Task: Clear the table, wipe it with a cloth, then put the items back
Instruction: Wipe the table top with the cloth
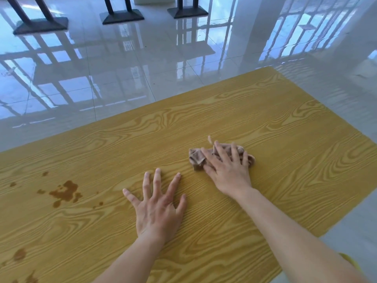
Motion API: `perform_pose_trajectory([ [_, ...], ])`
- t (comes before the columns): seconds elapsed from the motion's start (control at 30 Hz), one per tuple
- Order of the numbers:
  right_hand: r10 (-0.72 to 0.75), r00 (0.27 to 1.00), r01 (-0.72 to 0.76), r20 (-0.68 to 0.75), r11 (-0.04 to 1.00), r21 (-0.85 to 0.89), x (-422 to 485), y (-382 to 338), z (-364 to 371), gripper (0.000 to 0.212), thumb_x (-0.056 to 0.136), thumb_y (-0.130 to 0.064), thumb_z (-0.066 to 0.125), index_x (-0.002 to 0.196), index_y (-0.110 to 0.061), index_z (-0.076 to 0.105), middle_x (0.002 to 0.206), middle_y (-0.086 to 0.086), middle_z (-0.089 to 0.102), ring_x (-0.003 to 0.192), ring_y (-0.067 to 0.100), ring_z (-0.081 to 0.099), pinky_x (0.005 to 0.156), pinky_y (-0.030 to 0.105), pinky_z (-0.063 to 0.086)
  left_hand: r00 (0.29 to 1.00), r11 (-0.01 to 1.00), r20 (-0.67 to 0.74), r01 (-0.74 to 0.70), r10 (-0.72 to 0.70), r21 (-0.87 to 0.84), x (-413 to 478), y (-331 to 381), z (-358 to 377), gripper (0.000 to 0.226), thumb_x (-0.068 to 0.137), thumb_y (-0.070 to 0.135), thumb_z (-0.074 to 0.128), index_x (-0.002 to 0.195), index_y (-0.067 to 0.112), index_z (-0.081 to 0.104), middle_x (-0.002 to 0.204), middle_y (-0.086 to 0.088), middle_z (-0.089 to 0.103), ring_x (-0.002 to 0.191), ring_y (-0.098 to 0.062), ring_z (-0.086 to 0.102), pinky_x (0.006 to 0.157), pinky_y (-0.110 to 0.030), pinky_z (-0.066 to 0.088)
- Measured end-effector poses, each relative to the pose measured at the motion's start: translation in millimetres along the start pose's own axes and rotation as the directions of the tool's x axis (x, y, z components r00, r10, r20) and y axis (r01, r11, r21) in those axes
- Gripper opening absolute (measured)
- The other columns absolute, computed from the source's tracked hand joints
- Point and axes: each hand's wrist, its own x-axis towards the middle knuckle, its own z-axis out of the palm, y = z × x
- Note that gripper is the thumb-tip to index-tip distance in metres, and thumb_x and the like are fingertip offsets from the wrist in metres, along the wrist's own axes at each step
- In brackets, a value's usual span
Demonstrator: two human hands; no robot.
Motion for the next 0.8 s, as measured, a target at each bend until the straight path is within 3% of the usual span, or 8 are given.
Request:
perform_pose_trajectory([
  [0.1,-0.137,0.991,0.136,-0.013,0.989,-0.061,-31.6,9.5,2.7,0.052,0.095,-0.069,0.011,0.142,-0.063,-0.009,0.162,-0.015,-0.009,0.148,0.032,-0.012,0.116,0.061,-0.004,1.000,1.000,0.013,0.002,-0.002,0.002,0.7,0.5,-1.6,0.060,0.088,0.074,0.006,0.146,0.059,-0.003,0.164,0.002,-0.003,0.149,-0.025,-0.013,0.105,-0.075,-0.008],
  [0.23,0.229,0.973,-0.230,0.014,0.973,0.037,46.1,38.8,-12.7,0.053,0.091,-0.072,0.006,0.142,-0.063,-0.004,0.163,-0.012,-0.009,0.148,0.035,-0.010,0.114,0.065,-0.003,1.000,1.000,0.021,0.000,0.000,-0.005,0.0,1.1,-2.4,0.059,0.089,0.073,0.008,0.145,0.059,-0.006,0.164,0.003,-0.007,0.149,-0.025,-0.017,0.105,-0.075,-0.010],
  [0.33,0.303,0.952,-0.306,0.042,0.948,0.083,81.4,15.0,-19.2,0.053,0.092,-0.069,0.007,0.144,-0.060,-0.003,0.163,-0.009,-0.009,0.146,0.043,-0.012,0.110,0.071,-0.004,1.000,1.000,0.021,0.002,-0.002,-0.006,1.3,0.2,-1.8,0.059,0.089,0.073,0.009,0.145,0.060,-0.004,0.164,0.003,-0.006,0.149,-0.025,-0.017,0.105,-0.075,-0.010],
  [0.43,0.039,0.999,-0.039,0.025,0.999,0.009,46.5,-28.4,-7.3,0.052,0.094,-0.066,0.009,0.144,-0.059,-0.006,0.163,-0.010,-0.009,0.145,0.043,-0.015,0.109,0.070,-0.006,1.000,1.000,0.017,0.003,-0.003,0.001,0.2,-0.4,-0.7,0.059,0.089,0.073,0.009,0.146,0.059,0.001,0.164,0.003,-0.004,0.149,-0.025,-0.016,0.105,-0.075,-0.010],
  [0.5,-0.196,0.981,0.196,0.010,0.980,-0.018,3.8,-37.4,2.5,0.052,0.095,-0.066,0.012,0.143,-0.060,-0.005,0.163,-0.013,-0.009,0.146,0.040,-0.014,0.111,0.067,-0.008,1.000,1.000,0.021,0.006,-0.006,0.007,-0.5,0.6,-1.8,0.061,0.088,0.073,0.008,0.146,0.055,0.010,0.164,0.003,-0.004,0.148,-0.024,-0.017,0.105,-0.075,-0.009],
  [0.57,-0.248,0.969,0.249,0.012,0.966,-0.065,-5.5,-13.0,2.5,0.052,0.093,-0.067,0.012,0.143,-0.062,-0.002,0.162,-0.015,-0.007,0.148,0.034,-0.011,0.113,0.064,-0.005,1.000,1.000,0.020,0.009,-0.010,0.007,0.0,0.9,-2.5,0.061,0.088,0.073,0.008,0.146,0.055,0.011,0.164,0.003,-0.004,0.149,-0.024,-0.016,0.105,-0.075,-0.009],
  [0.7,0.195,0.980,-0.197,0.044,0.980,0.031,53.0,42.0,-9.9,0.051,0.092,-0.071,0.006,0.141,-0.064,-0.007,0.162,-0.014,-0.012,0.147,0.035,-0.013,0.113,0.066,-0.004,1.000,1.000,0.001,0.003,-0.003,-0.016,0.2,-1.9,0.5,0.059,0.089,0.074,0.007,0.145,0.060,-0.004,0.164,0.004,-0.005,0.149,-0.024,-0.016,0.105,-0.075,-0.010],
  [0.8,0.244,0.969,-0.247,0.044,0.967,0.067,52.8,18.6,-10.9,0.052,0.092,-0.069,0.008,0.143,-0.062,-0.005,0.162,-0.013,-0.011,0.146,0.039,-0.015,0.111,0.068,-0.006,1.000,1.000,0.006,-0.003,0.003,-0.015,1.6,-2.1,1.1,0.059,0.089,0.074,0.006,0.145,0.059,-0.004,0.164,0.003,-0.004,0.149,-0.024,-0.016,0.105,-0.075,-0.010],
])
